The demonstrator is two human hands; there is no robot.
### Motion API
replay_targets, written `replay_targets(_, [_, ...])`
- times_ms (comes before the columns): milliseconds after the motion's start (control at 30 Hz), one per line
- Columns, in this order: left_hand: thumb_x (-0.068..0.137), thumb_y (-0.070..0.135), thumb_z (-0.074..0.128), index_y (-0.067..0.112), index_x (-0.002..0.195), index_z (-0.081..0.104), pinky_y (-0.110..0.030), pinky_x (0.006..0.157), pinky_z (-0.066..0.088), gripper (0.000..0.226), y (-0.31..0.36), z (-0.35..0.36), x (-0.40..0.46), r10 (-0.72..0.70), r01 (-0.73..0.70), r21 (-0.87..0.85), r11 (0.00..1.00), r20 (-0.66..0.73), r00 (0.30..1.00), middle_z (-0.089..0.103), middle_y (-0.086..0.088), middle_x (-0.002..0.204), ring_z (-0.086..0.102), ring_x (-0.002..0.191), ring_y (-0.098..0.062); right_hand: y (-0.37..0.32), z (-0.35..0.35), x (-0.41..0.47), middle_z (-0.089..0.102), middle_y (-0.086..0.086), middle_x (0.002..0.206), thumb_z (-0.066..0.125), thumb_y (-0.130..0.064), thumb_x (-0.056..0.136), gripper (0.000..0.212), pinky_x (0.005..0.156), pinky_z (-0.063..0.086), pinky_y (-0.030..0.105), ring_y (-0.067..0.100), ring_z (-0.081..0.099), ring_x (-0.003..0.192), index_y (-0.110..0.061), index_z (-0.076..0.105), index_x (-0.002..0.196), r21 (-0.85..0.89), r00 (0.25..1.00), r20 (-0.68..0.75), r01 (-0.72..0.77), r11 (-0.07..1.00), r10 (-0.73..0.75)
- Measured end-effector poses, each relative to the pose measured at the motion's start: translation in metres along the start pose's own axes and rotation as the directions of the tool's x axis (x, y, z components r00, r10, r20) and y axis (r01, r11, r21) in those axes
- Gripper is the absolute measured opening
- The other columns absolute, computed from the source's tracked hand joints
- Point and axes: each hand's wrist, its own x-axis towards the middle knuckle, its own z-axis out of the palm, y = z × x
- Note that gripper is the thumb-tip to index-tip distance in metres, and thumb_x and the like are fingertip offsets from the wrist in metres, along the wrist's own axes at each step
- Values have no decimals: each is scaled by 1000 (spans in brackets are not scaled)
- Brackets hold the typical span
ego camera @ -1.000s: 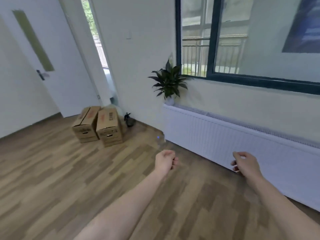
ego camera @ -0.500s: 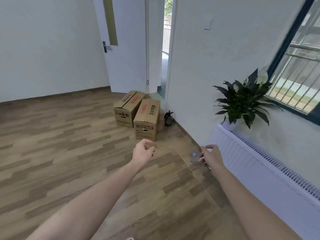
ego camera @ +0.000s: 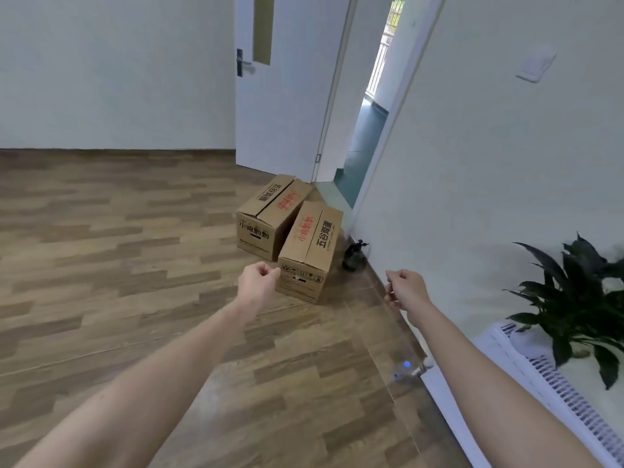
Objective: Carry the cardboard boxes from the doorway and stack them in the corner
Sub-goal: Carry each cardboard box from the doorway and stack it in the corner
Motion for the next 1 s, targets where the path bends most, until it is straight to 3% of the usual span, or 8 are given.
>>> replay_targets(133, [96,19,59,16,70,50,-29,60,37,27,26,2,88,-25,25,-22,999,14,1000,52,0,64,43,60,-16,-36,36,78,64,9,71,55,-20,100,9,41,37,22,20,53,49,-16,51,94,38,999,-7,-34,999,34])
replay_targets(267, [94,13,61,15,85,60,-27,55,40,9,45,13,176,-25,25,-23,999,26,999,66,-7,80,51,63,-19,-58,74,156,67,12,79,54,-21,101,8,39,38,21,19,55,52,-15,50,105,38,998,5,-70,997,70])
replay_targets(500, [97,10,60,18,91,60,-35,64,48,10,93,56,352,-67,67,23,998,34,997,73,-15,92,60,69,-21,-91,140,340,71,9,93,56,-26,103,17,65,52,30,19,61,74,-13,56,113,57,993,28,-117,991,116])
replay_targets(633, [96,9,60,16,90,60,-33,63,49,10,127,80,450,-114,113,54,992,11,993,74,-17,99,61,67,-19,-120,170,442,69,7,105,59,-34,100,23,86,53,41,24,64,98,-14,59,112,19,986,74,-153,988,152])
replay_targets(900, [97,14,62,11,102,63,-27,58,47,6,151,137,609,-202,194,147,970,44,978,72,-14,102,62,74,-18,-159,210,580,66,8,111,57,-29,101,20,81,48,37,23,61,101,-14,57,113,-23,966,74,-247,969,248])
replay_targets(1000, [97,16,63,14,101,62,-29,64,50,5,155,167,678,-248,230,181,956,86,965,72,-14,104,63,79,-18,-165,230,636,66,7,114,57,-29,101,21,79,45,34,20,59,97,-13,57,115,-27,951,61,-301,953,302])
